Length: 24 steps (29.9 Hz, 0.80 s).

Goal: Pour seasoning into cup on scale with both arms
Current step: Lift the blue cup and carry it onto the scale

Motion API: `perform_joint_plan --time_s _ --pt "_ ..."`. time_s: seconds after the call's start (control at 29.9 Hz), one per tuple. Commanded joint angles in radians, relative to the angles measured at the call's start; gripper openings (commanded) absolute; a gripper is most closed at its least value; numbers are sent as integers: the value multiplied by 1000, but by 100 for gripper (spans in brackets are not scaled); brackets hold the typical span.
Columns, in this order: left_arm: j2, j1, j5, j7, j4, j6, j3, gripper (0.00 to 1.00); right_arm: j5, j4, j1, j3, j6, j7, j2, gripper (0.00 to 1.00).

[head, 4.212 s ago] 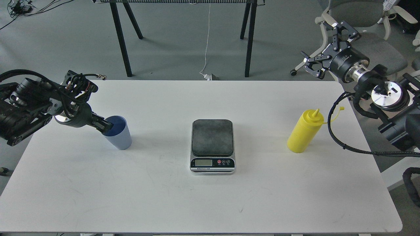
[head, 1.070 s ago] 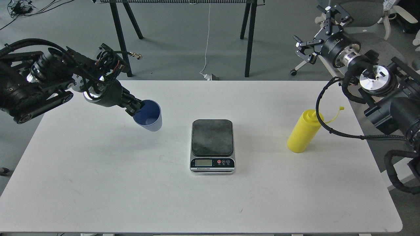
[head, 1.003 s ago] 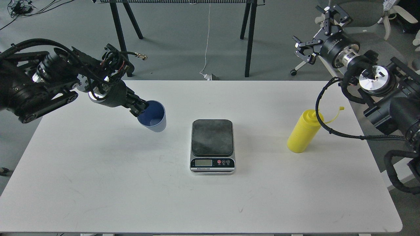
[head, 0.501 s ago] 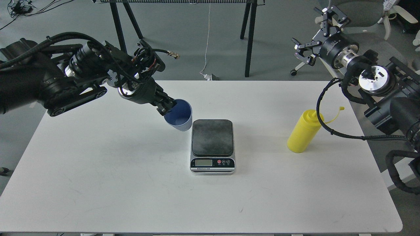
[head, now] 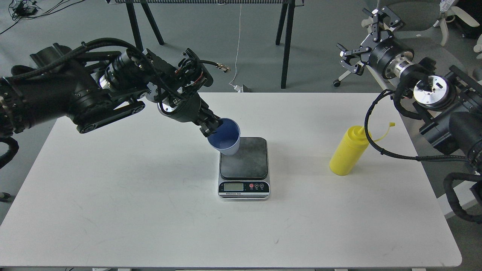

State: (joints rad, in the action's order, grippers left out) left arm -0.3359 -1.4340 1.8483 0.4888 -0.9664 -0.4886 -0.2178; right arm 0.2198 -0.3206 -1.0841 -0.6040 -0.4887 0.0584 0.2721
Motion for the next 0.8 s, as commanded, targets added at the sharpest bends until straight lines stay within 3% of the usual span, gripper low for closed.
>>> perform_joint_plan --time_s 0.0,0.77 --pt "14 0 -1 0 6 0 0 4 1 0 0 0 0 0 1 99" --pt "140 17 -3 0 103 0 -8 4 1 0 7 -7 0 -2 -5 99"
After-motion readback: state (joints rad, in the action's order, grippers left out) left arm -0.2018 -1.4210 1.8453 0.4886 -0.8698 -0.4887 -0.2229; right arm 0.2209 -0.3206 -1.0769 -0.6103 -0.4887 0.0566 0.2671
